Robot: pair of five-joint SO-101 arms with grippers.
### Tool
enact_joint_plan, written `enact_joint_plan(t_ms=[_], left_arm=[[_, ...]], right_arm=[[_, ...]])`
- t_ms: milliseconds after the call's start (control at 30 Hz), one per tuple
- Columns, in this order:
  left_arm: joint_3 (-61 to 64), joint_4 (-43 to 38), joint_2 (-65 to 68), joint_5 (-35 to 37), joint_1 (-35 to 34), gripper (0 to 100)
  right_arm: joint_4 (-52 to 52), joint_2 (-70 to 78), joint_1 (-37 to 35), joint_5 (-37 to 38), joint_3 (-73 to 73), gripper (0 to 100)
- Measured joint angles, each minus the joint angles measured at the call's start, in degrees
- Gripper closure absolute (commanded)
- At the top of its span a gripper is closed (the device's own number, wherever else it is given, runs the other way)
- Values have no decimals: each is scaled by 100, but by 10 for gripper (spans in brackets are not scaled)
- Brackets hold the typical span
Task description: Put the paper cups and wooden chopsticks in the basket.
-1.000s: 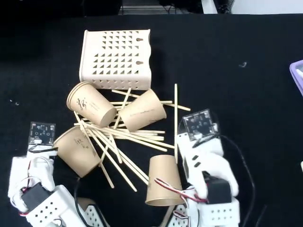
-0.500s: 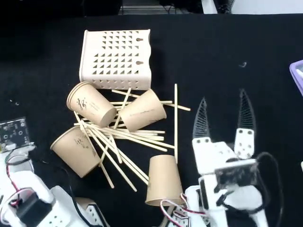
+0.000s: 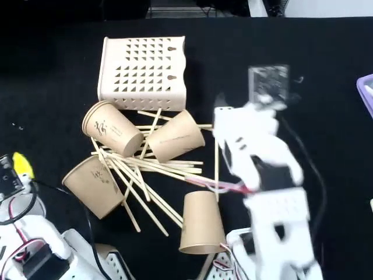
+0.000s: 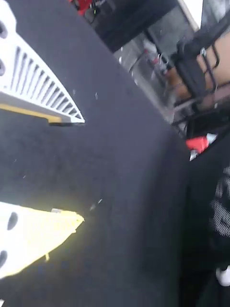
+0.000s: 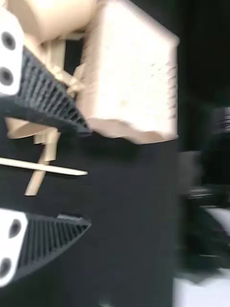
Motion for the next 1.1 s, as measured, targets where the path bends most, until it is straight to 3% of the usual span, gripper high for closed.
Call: enact_joint_plan(t_ms=[200,600,800,1000,1100], left_arm=[[677,299,0,0,633,708],[1064,-281,149,308,1644,708],[-167,-246,1415,316,1679,708],[-2031,246,3851,633,1714,703],[-3095,738,5222,870,2171,703]], right_arm=[[-1503,1187,-18,-475,1081,730],[-2330,1732,18,-492,1512,730],[-2444,2004,18,-492,1512,730],[-2462,2092,18,-492,1512,730],[-2470,2092,18,-492,1512,730]])
